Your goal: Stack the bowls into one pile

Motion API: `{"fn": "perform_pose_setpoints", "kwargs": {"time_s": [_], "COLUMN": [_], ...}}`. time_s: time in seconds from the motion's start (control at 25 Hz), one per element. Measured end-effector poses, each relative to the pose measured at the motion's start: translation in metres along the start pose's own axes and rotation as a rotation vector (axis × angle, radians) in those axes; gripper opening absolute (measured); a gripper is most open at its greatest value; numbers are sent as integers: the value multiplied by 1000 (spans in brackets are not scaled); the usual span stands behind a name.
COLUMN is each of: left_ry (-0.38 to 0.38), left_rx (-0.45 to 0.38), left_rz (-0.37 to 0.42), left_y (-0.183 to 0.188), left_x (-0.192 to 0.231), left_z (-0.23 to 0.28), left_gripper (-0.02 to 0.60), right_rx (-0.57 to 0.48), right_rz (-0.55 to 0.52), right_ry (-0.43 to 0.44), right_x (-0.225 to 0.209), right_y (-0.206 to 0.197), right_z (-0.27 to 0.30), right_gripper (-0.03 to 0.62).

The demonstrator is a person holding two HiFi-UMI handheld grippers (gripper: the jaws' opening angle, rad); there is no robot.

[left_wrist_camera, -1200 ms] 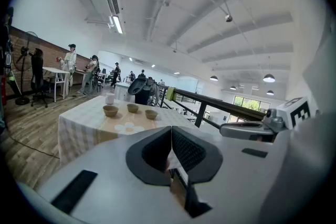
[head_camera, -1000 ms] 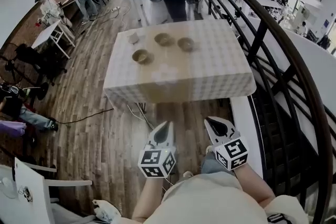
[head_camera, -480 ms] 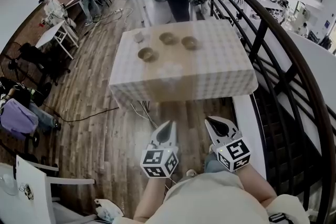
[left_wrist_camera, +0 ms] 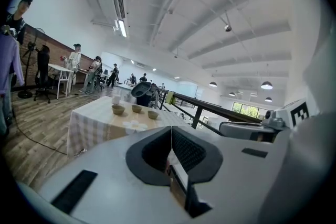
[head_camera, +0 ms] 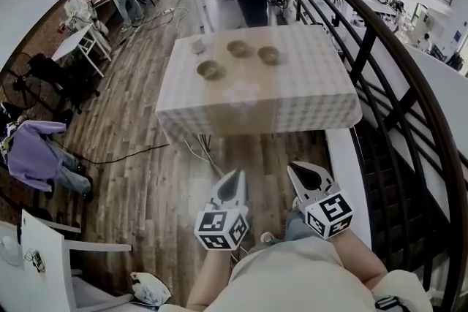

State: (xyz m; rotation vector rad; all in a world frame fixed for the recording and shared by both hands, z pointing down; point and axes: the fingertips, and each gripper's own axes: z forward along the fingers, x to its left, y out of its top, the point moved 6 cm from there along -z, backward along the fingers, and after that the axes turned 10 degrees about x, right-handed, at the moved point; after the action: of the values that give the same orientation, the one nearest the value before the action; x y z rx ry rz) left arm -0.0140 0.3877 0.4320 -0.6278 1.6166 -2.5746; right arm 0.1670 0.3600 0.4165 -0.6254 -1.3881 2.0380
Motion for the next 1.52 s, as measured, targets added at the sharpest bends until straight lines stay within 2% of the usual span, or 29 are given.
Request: {"fn": "perform_pose_setpoints", "kwargs": {"time_s": [0.36, 0.88, 1.04, 1.24, 1.52], "left_ry": [16, 47, 58, 64, 90], "left_rx": [12, -6, -13, -7, -13], "left_rz": [-20, -13, -8, -10, -12], "left_y": [-6, 16, 27, 59, 90], "left_x": [16, 39, 44, 54, 56], "left_z": [-6, 25, 44, 79, 118], "left_gripper": [5, 5, 5, 5, 5], "right_rx": [23, -6, -8, -18, -11], "right_rz": [-6, -37, -45, -52, -51], "right_ry": [50, 103, 106, 113, 136], "right_x": [14, -4, -22, -54, -95], "right_y": [-4, 22, 26, 57, 77], "right_z": [9, 59, 73, 103, 133], "right_gripper": [0, 0, 0, 0, 0]}}
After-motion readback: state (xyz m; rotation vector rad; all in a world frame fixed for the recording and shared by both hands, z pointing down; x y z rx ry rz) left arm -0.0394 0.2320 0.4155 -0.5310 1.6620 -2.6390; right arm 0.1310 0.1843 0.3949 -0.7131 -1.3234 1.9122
